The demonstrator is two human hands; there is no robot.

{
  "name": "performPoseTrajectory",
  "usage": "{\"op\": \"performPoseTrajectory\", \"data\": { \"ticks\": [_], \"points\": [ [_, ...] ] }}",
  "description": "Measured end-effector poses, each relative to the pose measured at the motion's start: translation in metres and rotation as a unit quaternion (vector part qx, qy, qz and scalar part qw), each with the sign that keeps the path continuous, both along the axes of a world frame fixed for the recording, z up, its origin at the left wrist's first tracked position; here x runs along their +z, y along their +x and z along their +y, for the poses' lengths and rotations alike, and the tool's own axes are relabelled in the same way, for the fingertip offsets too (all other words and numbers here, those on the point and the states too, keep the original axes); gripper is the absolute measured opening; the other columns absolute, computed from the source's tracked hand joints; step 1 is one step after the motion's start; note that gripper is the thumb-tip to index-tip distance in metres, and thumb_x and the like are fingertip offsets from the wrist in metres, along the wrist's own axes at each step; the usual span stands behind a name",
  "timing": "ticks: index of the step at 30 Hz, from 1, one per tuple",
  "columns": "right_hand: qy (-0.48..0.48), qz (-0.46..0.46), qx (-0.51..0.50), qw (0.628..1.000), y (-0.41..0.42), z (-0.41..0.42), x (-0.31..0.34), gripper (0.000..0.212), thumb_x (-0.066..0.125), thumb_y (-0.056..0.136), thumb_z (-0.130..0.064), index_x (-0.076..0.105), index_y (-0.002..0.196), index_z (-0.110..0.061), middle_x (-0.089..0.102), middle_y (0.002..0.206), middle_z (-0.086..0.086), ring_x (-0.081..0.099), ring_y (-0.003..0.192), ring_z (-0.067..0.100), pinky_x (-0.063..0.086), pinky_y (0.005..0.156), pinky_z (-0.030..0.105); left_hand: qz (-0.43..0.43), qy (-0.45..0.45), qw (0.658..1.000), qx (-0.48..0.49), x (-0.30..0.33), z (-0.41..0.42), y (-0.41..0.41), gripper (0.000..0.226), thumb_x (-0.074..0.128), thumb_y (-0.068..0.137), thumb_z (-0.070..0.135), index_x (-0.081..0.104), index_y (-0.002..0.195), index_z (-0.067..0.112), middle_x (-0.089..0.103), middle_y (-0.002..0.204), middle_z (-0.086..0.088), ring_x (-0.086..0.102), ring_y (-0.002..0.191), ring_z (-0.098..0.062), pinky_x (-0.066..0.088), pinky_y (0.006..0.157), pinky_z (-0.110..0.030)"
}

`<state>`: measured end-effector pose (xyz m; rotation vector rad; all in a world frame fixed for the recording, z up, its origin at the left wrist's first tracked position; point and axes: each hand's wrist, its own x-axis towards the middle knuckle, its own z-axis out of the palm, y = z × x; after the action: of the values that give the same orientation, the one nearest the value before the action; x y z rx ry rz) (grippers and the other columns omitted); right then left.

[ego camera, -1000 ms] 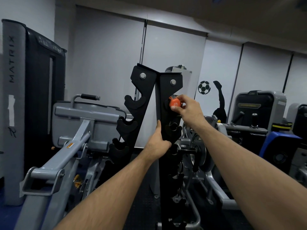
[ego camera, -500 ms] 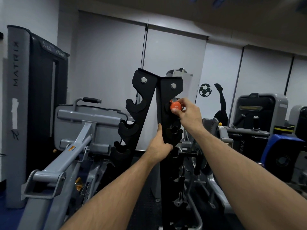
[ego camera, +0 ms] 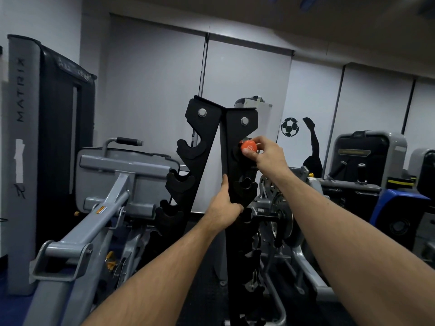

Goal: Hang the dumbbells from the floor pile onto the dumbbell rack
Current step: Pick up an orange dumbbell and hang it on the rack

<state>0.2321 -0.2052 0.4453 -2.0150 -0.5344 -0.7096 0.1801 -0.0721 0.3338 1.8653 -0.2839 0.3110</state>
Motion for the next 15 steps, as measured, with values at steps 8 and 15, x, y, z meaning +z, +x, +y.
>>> {"op": "performPoseTrajectory", "data": {
  "ticks": [8,15],
  "points": [
    [0.054,-0.003,0.014,0.998,0.0019,0.0018,-0.0053,0.023,0.075,0.092,-0.035,0.06,0.11,-0.03,0.069,0.115,0.0,0.066,0.109,0.022,0.057,0.097,0.05,-0.002,0.0,1.0,0.004,0.0005,-0.0009,0.0002,0.109,0.062,0.088,-0.002,-0.007,0.16,0.044,0.057,0.1,0.02,0.063,0.079,0.0,0.051,0.058,-0.01],
    [-0.034,0.007,-0.002,0.999,-0.0036,-0.001,-0.0015,0.044,0.072,0.094,-0.034,0.055,0.133,-0.021,0.059,0.12,-0.003,0.06,0.116,0.022,0.053,0.102,0.042,0.004,-0.001,1.0,0.008,-0.0002,-0.0016,-0.0012,0.109,0.062,0.088,-0.002,-0.006,0.16,0.045,0.057,0.107,0.019,0.065,0.086,-0.002,0.051,0.063,-0.013]
  ]
}}
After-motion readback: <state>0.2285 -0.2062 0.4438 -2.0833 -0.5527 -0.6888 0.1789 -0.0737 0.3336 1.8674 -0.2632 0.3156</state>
